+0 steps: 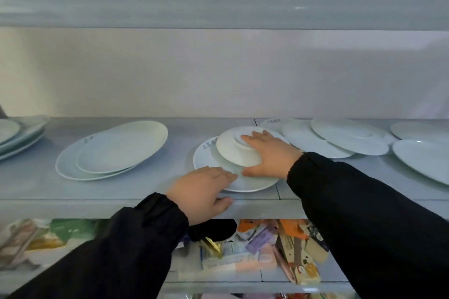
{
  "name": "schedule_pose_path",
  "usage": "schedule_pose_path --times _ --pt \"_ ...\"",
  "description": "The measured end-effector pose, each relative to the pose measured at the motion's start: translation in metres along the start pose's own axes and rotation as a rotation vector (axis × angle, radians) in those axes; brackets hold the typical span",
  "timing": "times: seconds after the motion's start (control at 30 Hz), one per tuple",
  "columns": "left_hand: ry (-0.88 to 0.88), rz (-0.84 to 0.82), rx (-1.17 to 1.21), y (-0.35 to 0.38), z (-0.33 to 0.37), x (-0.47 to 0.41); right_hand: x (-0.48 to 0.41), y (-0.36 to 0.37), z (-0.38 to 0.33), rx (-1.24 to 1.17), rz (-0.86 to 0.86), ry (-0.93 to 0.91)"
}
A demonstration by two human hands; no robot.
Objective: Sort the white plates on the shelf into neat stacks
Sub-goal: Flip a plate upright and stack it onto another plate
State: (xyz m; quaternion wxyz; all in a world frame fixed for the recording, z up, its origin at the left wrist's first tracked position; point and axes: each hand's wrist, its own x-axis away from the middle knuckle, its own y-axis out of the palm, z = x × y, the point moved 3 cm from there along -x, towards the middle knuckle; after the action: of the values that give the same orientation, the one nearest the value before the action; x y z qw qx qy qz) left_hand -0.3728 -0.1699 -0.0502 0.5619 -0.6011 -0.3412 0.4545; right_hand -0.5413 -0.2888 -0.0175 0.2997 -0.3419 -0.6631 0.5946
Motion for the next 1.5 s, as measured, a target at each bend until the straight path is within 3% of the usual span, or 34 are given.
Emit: schedule_pose_path --times 0.23,0.5,0.63,0.87,0.97,1.27,1.5 --pt "-0.063 0.037 -0.048 0.000 0.007 0.004 -0.011 0.006 -0.004 0.094 0.003 -0.039" --pt "-0.063 -0.088 -0.213 0.004 0.011 -0.006 -0.012 0.002 -0.001 0.063 -0.021 -0.053" --pt "0.009 0.109 -0.228 -0.015 -0.001 0.009 -0.008 -0.012 0.001 -0.024 -0.003 -0.058" --pt "0.082 0.317 -0.328 -0.078 -0.036 0.046 -0.009 -0.042 0.022 -0.322 0.210 0.047" --pt "0.039 0.384 -0.359 -0.108 -0.051 0.068 -0.011 -0.049 0.020 -0.298 0.270 0.077" --pt "-0.277 0.574 -0.414 -0.138 -0.154 0.128 -0.018 -0.012 -0.032 0.108 0.035 0.083" --pt "-0.328 0.387 -0.508 -0.091 -0.218 0.160 -0.028 0.004 -0.048 0.177 -0.092 0.142"
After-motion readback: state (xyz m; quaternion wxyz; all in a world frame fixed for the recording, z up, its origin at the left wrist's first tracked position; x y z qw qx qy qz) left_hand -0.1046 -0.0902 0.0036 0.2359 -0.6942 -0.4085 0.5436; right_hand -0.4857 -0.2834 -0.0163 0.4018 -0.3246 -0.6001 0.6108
